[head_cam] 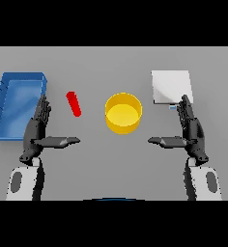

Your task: Pick up the red beaker and tilt it to pour out 1 green nut into yellow bowl. Pick up the yellow bowl and place it on the metallic measuring scale.

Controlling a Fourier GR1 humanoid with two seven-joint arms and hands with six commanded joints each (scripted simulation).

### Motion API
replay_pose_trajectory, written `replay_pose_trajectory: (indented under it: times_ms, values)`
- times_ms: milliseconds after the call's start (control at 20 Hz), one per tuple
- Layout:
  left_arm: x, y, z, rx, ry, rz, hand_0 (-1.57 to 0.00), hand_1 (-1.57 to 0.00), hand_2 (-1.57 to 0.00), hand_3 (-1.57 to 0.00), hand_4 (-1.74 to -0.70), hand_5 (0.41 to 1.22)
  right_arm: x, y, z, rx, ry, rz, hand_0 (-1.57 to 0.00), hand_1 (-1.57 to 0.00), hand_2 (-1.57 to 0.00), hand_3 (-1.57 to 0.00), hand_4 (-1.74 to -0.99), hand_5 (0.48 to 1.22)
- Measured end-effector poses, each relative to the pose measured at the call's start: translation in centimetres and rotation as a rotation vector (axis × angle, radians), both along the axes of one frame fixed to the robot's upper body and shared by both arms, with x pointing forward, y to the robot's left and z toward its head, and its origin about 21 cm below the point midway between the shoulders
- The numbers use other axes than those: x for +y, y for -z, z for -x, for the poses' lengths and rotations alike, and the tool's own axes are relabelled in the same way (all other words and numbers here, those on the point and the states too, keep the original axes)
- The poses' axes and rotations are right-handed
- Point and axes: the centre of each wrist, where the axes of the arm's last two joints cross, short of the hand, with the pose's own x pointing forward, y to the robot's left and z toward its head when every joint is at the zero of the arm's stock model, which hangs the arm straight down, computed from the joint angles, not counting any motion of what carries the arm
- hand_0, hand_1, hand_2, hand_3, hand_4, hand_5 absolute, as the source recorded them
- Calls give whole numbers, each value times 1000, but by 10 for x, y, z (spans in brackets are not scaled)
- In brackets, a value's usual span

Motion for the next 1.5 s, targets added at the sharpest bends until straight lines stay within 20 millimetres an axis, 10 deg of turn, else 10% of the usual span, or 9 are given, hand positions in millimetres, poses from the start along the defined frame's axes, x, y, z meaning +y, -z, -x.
replay_pose_trajectory:
  times_ms: [700,1500]
  values:
    - [-13,-25,46,-24,106,-202,1,1,1,1,-1137,650,6,-16,23,-157,-55,312,1,1,1,1,-1131,607]
    - [-21,5,-54,48,154,-232,1,1,1,1,-1200,651,0,-13,25,-153,-85,260,1,1,1,1,-1222,627]
